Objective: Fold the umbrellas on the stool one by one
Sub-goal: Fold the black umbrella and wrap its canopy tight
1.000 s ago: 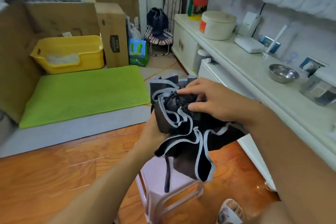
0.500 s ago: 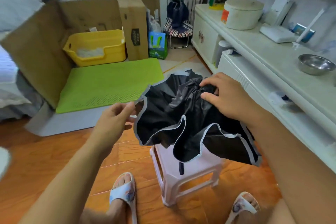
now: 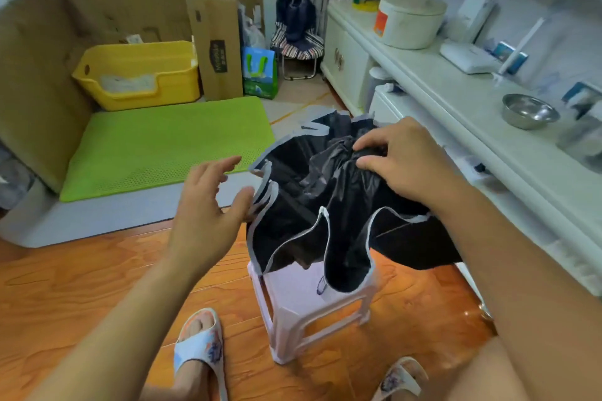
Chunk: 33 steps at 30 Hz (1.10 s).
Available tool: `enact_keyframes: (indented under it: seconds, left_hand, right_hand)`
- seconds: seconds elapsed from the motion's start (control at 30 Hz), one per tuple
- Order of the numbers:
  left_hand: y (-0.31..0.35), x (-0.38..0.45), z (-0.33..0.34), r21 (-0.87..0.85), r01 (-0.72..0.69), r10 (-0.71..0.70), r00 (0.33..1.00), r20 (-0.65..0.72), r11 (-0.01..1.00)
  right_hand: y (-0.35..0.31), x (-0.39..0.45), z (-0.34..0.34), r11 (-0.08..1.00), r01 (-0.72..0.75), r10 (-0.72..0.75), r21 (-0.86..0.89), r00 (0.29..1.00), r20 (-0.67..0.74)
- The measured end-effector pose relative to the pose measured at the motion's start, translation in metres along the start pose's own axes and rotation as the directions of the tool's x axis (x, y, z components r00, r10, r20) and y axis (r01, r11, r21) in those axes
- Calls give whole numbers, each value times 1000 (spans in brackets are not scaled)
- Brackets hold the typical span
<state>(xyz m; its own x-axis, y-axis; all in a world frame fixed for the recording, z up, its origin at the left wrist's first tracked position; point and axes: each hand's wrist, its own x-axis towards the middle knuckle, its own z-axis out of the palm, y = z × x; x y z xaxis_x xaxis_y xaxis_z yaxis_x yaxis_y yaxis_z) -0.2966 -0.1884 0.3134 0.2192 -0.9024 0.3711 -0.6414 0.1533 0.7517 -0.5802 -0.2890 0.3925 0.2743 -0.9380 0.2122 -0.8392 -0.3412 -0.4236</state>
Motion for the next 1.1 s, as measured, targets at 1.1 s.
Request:
enact_keyframes:
  seconds: [1.1]
  left_hand:
    - [28, -24, 27, 73, -332, 291, 896, 336, 940]
  right_hand:
    - [14, -3, -1, 990, -140, 141, 32, 988, -62]
